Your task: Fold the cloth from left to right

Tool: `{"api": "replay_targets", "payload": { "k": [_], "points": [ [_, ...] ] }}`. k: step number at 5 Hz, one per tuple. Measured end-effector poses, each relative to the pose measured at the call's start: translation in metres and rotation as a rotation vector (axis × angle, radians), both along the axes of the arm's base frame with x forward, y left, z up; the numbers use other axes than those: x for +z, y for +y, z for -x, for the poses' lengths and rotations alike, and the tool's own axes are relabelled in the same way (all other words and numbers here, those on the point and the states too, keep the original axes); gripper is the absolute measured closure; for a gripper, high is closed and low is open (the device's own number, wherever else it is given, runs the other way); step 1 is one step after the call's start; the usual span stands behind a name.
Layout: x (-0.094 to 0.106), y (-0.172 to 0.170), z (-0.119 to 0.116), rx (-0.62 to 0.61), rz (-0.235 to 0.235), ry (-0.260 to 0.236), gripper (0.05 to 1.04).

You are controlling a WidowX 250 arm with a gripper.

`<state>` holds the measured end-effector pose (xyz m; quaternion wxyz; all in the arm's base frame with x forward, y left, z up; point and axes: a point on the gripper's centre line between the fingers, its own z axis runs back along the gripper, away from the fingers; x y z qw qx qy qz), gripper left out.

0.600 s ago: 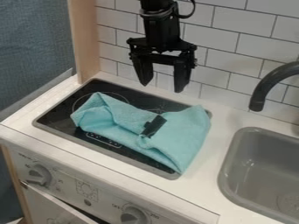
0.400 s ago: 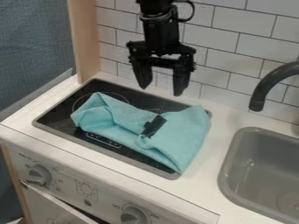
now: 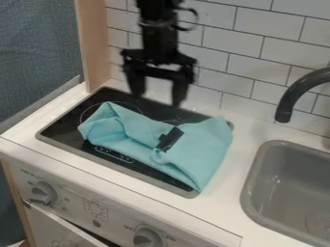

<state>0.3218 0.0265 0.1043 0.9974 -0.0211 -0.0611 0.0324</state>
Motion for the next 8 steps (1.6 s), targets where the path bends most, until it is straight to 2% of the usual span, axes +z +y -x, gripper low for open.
{"api": "replay_targets", "payload": {
  "k": [1,2,3,6,8],
  "points": [
    [0.000,0.031,0.004,0.090,-0.074,0.011,0.085],
    [-0.002,0.064,0.006,0.180,-0.090,0.018,0.085],
    [-0.020,0.080,0.000,0.187,-0.112,0.064,0.085],
    [-0.061,0.106,-0.016,0.221,-0.123,0.128,0.085],
    [-0.079,0.111,-0.027,0.228,-0.105,0.142,0.085]
  ]
}}
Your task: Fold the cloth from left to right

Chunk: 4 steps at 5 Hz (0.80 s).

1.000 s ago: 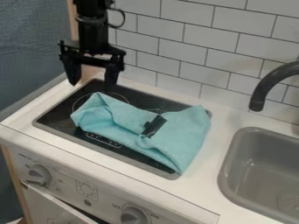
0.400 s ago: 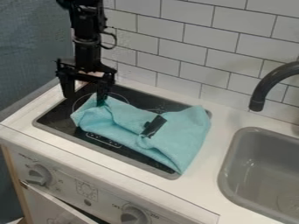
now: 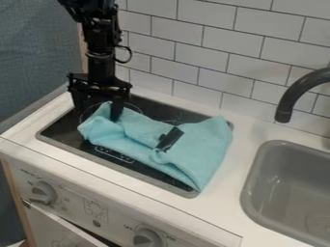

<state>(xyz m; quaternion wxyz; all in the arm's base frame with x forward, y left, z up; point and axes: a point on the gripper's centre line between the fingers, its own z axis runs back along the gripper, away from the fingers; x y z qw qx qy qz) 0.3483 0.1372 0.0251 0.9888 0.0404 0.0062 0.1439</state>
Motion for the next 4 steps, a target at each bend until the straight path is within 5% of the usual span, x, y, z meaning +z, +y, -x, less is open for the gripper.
{"api": "replay_targets", "payload": {
  "k": [2,4],
  "points": [
    [-0.0081,0.0118,-0.0014,0.034,-0.012,0.025,0.233],
    [-0.0091,0.0133,-0.0012,0.035,-0.021,0.027,0.799]
  ]
}}
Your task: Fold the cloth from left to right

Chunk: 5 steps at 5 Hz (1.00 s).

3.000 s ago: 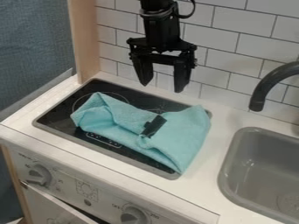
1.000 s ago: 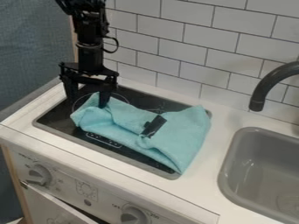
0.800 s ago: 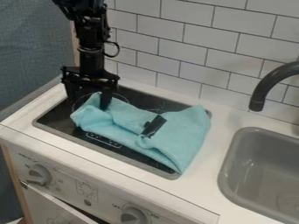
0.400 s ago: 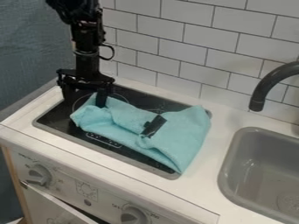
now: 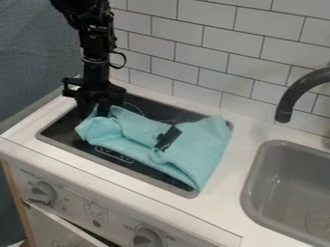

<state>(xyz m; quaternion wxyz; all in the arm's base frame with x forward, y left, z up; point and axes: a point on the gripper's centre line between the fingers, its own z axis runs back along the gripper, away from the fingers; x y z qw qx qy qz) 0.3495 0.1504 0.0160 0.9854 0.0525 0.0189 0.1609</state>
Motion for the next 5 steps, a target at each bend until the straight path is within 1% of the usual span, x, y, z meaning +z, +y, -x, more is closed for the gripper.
{"api": "replay_targets", "payload": {
  "k": [1,2,3,4,5],
  "points": [
    [0.000,0.000,0.000,0.003,0.000,0.001,0.950],
    [0.005,0.012,0.002,0.040,0.012,-0.006,1.026],
    [0.010,0.030,0.004,0.088,0.023,-0.011,1.034],
    [0.017,0.032,0.000,0.098,0.047,-0.019,1.034],
    [0.021,0.025,-0.001,0.090,0.095,-0.015,1.034]
  ]
}}
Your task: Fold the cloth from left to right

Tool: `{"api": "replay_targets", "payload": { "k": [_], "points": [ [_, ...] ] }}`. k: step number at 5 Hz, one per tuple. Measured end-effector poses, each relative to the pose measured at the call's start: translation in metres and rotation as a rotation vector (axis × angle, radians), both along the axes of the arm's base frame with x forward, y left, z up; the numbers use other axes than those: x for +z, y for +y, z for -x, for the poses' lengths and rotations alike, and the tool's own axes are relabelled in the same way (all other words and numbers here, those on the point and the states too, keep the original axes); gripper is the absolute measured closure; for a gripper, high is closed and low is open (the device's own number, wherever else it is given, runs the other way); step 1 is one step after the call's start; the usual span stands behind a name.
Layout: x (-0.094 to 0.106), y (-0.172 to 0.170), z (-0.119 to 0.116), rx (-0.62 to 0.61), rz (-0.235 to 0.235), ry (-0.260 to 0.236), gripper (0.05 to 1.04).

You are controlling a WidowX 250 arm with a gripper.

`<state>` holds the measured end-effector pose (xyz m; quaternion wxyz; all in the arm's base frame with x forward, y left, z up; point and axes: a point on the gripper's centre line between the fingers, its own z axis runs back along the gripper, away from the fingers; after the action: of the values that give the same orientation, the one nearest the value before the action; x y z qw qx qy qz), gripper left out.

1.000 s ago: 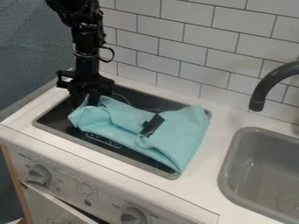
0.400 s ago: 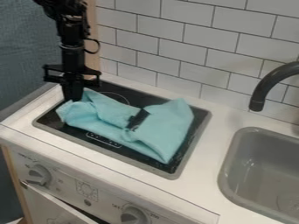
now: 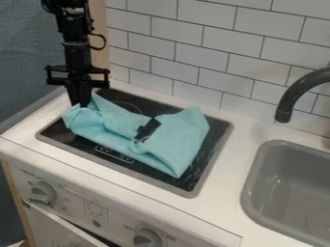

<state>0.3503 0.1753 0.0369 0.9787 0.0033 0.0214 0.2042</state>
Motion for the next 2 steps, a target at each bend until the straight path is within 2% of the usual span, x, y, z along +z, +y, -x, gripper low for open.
{"api": "replay_targets", "payload": {
  "k": [2],
  "points": [
    [0.056,-0.036,-0.003,-0.052,0.067,-0.095,1.034]
  ]
}}
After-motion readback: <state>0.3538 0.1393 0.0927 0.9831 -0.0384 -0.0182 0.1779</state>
